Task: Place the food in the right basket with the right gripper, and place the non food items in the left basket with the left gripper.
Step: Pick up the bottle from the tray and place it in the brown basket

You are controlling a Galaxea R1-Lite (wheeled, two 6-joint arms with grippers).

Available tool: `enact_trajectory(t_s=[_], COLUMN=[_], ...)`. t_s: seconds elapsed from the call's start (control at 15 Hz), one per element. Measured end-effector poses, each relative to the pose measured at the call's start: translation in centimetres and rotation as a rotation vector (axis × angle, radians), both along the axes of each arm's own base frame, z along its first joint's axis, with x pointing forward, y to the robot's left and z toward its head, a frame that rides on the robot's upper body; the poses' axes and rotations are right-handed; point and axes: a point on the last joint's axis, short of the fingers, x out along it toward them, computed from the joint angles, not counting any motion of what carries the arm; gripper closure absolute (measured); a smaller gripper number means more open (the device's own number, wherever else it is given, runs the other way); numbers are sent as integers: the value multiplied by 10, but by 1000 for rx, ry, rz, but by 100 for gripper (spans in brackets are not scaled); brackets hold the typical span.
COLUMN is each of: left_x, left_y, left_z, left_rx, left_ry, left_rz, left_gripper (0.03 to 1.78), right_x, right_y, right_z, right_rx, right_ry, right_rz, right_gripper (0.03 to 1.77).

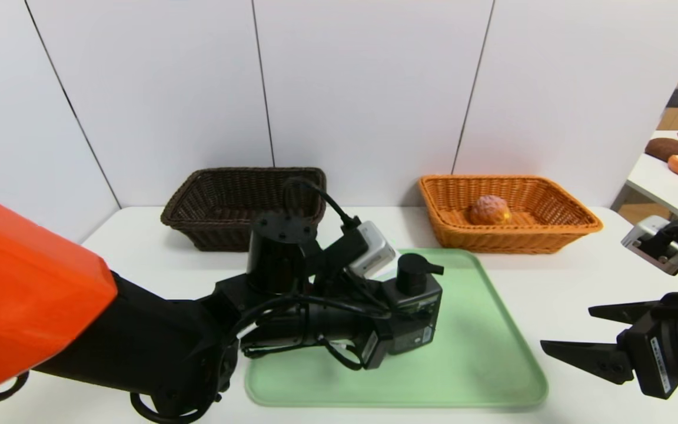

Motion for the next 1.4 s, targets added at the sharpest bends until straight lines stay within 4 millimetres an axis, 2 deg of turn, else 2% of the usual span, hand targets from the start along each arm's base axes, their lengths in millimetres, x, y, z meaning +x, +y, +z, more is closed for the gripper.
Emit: enact_trajectory(t_s=[0.27,0.73,0.87,1.0,1.4], left_x=[12,56,67,79,121], left_y=[27,113,135,153,188], left_z=[36,113,127,128,109], left_rx=[-43,-110,-116,-109,-80], left_ry=[-47,-161,-187,-200,-177], left_rz=[82,366,439,500,630], left_gripper=[120,120,120,120,120], right_x=[-1,3,4,4,5], right_y=[-1,0,1,1,1], right_z=[0,4,4,4,4], right_rx=[1,10,10,10,8], right_ry=[-2,-38,-38,-39,-42], right_rz=[-1,2,3,3,2], right_gripper=[10,10,10,10,10])
